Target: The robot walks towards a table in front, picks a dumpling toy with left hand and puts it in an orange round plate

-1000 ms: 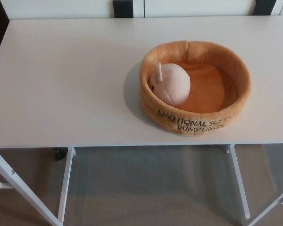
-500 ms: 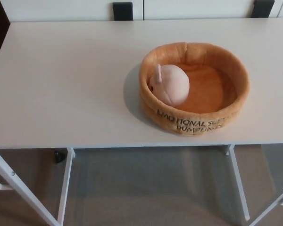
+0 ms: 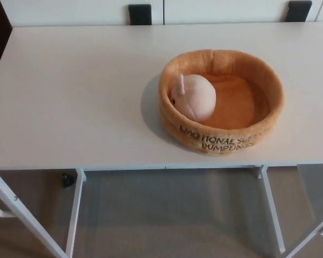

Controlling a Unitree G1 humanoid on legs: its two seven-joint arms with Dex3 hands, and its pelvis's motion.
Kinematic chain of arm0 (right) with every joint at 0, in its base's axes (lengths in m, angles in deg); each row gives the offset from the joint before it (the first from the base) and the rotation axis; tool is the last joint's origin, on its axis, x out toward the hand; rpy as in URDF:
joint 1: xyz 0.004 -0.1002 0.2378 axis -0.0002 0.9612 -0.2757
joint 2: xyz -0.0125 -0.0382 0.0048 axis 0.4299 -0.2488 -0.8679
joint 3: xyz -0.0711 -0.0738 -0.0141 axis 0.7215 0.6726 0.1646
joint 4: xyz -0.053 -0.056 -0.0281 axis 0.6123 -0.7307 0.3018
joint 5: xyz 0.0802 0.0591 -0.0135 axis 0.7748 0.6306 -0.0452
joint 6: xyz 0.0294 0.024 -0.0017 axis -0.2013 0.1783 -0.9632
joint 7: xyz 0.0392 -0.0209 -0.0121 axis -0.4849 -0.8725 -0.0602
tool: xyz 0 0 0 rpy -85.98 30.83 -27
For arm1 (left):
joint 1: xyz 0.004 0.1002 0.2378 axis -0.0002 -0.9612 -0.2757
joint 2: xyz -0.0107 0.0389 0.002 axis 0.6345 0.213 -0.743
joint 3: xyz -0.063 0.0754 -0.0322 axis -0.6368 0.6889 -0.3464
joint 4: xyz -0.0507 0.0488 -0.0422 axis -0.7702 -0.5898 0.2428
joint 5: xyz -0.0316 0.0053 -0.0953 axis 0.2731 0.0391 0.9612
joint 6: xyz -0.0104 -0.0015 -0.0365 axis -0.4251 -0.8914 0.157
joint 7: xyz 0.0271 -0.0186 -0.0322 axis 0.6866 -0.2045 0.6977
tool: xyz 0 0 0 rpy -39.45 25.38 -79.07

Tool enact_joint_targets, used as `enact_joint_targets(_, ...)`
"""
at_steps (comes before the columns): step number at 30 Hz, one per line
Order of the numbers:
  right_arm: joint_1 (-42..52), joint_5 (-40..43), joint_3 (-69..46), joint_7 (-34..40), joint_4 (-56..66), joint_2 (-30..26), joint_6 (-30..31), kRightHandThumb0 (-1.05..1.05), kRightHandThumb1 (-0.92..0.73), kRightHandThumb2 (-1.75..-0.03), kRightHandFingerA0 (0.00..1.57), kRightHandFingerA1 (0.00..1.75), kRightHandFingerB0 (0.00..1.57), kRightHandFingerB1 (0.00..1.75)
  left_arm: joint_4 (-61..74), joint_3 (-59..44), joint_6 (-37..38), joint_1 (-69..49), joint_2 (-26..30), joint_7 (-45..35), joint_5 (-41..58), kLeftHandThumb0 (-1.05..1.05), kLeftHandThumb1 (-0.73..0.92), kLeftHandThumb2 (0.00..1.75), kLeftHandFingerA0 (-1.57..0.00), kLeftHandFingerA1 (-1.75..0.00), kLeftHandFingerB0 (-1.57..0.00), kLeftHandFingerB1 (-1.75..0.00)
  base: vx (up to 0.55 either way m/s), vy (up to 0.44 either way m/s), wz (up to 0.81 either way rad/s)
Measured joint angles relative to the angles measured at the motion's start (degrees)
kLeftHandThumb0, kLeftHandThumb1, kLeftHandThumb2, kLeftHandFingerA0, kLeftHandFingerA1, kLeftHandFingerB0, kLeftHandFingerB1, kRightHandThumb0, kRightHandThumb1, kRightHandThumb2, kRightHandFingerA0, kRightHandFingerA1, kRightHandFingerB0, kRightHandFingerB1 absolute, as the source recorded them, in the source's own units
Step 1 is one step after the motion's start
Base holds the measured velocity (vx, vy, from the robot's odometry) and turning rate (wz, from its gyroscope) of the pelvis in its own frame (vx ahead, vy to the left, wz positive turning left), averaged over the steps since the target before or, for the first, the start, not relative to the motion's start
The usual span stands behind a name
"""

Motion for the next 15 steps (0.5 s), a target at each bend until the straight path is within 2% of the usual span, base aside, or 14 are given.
enact_joint_targets(1,0.2,0.0,0.0,0.0,-0.1,0.0,0.0,-0.38,-0.55,-0.56,0.71,0.57,0.21,0.32,-3.0,1.7,0.5,1.3,0.2,0.3,-0.6,-0.14,0.54,0.57,-0.65,-0.67,-0.3,-0.33,0.0,0.0,0.0)
enact_joint_targets(2,0.3,0.0,0.0,0.1,-0.1,0.1,-0.1,-0.4,-0.56,-0.57,0.68,0.54,0.23,0.32,-5.2,2.8,0.8,2.4,0.3,0.5,-1.1,-0.23,0.57,0.58,-0.56,-0.71,-0.24,-0.33,0.0,0.0,0.0)
enact_joint_targets(3,0.4,0.0,0.0,0.1,-0.1,0.1,-0.1,-0.39,-0.56,-0.57,0.68,0.54,0.23,0.32,-6.9,3.6,1.1,3.2,0.4,0.7,-1.3,-0.18,0.52,0.56,-0.63,-0.68,-0.3,-0.34,0.0,0.0,0.0)
enact_joint_targets(5,0.7,0.0,0.0,0.1,-0.2,0.2,-0.2,-0.39,-0.56,-0.57,0.68,0.54,0.23,0.32,-11.3,5.7,1.8,5.8,0.6,1.2,-2.2,-0.18,0.52,0.56,-0.63,-0.68,-0.3,-0.34,0.0,0.0,0.0)
enact_joint_targets(6,0.8,0.0,0.0,0.2,-0.2,0.2,-0.2,-0.45,-0.45,-0.77,0.62,0.63,0.25,0.45,-13.8,6.7,2.1,7.4,0.7,1.5,-2.6,-0.18,0.59,0.58,-0.82,-0.91,-0.27,-0.35,0.0,0.0,0.0)
enact_joint_targets(7,1.1,0.0,-0.1,0.2,-0.3,0.4,-0.2,-0.45,-0.45,-0.77,0.62,0.63,0.25,0.45,-17.5,8.3,2.7,10.0,0.9,2.1,-3.3,-0.18,0.59,0.58,-0.82,-0.91,-0.27,-0.35,0.0,0.0,0.0)
enact_joint_targets(8,1.2,0.0,-0.1,0.3,-0.3,0.5,-0.3,-0.43,-0.59,-0.58,0.68,0.55,0.28,0.34,-19.3,9.0,3.0,11.3,1.0,2.5,-3.6,-0.2,0.58,0.59,-0.77,-0.84,-0.27,-0.36,0.0,0.0,0.0)
enact_joint_targets(9,1.3,0.0,-0.2,0.3,-0.4,0.6,-0.3,-0.41,-0.58,-0.57,0.67,0.56,0.22,0.33,-20.8,9.7,3.2,12.5,1.1,3.1,-4.0,-0.24,0.61,0.58,-0.72,-0.77,-0.33,-0.35,0.0,0.0,0.0)
enact_joint_targets(13,1.5,0.0,-0.3,0.4,-0.5,1.3,-0.5,-0.41,-0.58,-0.57,0.67,0.56,0.22,0.33,-26.9,12.6,4.2,17.5,0.8,7.5,-5.6,-0.24,0.61,0.58,-0.72,-0.77,-0.33,-0.35,0.0,0.0,0.0)
enact_joint_targets(14,1.5,0.0,-0.3,0.4,-0.6,1.3,-0.5,-0.33,-0.55,-0.56,0.75,0.56,0.32,0.32,-28.2,13.4,4.5,18.4,0.5,9.1,-5.9,-0.32,0.59,0.57,-0.59,-0.68,-0.33,-0.35,0.0,0.0,0.0)
enact_joint_targets(15,1.5,0.0,-0.3,0.4,-0.6,1.3,-0.5,-0.33,-0.55,-0.56,0.75,0.56,0.32,0.32,-28.2,13.4,4.5,18.4,0.5,9.1,-5.9,-0.32,0.59,0.57,-0.59,-0.68,-0.33,-0.35,0.0,0.0,0.0)
